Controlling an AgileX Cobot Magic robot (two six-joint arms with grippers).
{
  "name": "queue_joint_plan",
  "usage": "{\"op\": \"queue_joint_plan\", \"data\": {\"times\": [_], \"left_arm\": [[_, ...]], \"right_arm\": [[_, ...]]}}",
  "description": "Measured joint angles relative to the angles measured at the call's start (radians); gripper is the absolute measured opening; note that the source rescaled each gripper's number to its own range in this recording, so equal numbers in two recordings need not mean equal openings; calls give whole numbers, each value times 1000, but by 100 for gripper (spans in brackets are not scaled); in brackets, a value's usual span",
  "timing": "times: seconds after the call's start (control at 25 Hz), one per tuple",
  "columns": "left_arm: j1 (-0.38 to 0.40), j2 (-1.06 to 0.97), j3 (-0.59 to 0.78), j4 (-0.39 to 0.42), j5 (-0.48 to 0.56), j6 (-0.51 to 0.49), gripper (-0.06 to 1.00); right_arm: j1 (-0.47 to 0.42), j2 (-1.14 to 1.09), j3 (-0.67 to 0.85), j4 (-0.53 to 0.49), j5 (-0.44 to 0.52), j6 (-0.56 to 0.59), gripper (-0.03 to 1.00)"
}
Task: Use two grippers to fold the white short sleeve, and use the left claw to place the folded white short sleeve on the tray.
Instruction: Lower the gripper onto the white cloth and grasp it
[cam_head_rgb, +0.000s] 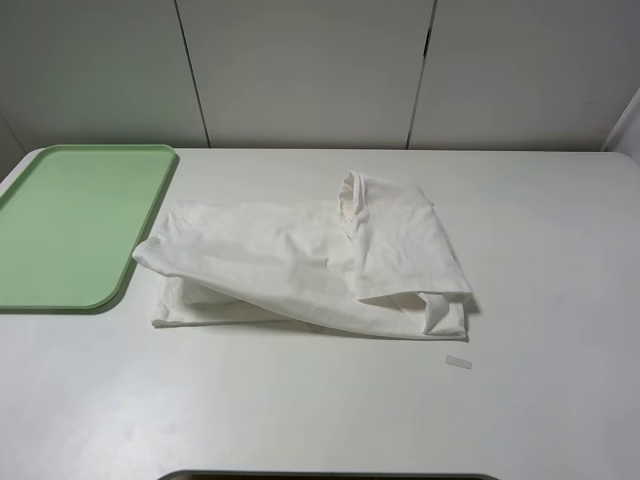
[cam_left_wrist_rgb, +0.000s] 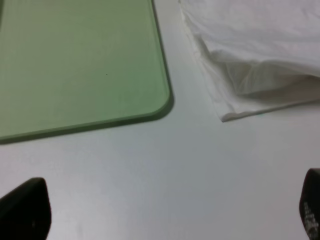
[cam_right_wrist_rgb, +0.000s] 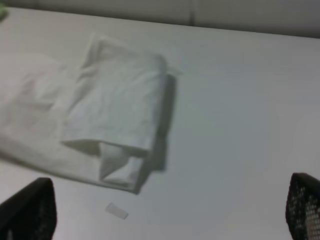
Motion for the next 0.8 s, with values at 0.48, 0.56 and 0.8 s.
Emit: {"op": "queue_joint_plan", "data": {"times": [0.48, 0.56, 0.8], "left_arm": [[0, 0, 0, 0, 0, 0, 100], [0, 0, 0, 0, 0, 0, 100], [0, 0, 0, 0, 0, 0, 100]], "right_arm": [[-299, 0, 0, 45, -2, -7, 100], [-299, 0, 0, 3, -2, -7, 100], [-299, 0, 0, -138, -6, -7, 100]]}}
